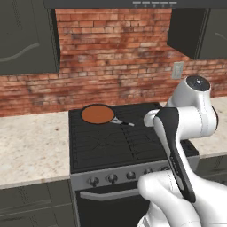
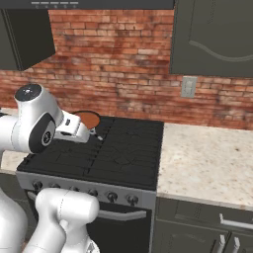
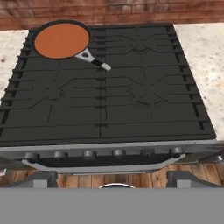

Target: Retrieve the chicken drumstick from the fridge and place it on the saucepan with marinade on the stove.

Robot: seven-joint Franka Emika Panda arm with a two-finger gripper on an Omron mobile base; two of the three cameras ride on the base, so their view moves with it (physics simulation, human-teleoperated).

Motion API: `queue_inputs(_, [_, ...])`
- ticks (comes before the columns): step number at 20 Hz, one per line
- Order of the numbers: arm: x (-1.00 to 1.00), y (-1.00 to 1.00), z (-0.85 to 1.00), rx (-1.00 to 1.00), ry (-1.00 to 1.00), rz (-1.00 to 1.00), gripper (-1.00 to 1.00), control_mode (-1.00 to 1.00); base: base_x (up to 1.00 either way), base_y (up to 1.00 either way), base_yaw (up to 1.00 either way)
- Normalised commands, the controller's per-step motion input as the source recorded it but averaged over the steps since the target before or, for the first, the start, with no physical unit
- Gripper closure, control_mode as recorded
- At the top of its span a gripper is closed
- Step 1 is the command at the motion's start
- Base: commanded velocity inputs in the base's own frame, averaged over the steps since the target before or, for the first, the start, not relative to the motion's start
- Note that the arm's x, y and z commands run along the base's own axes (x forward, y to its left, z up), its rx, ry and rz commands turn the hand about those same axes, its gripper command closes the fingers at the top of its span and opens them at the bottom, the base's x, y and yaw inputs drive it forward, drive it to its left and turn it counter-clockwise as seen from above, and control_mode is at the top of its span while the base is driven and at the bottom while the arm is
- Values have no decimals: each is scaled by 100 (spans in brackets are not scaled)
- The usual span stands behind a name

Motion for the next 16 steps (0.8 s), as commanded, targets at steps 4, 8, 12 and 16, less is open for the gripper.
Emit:
queue_inputs(4, [0, 0, 0, 0, 0, 0, -100, 100, -38, 25, 0])
queue_inputs(8, [0, 0, 0, 0, 0, 0, -100, 100, -36, 50, -4])
queue_inputs(12, [0, 0, 0, 0, 0, 0, -100, 100, -24, 71, -5])
queue_inputs(16, [0, 0, 0, 0, 0, 0, -100, 100, -12, 82, -6])
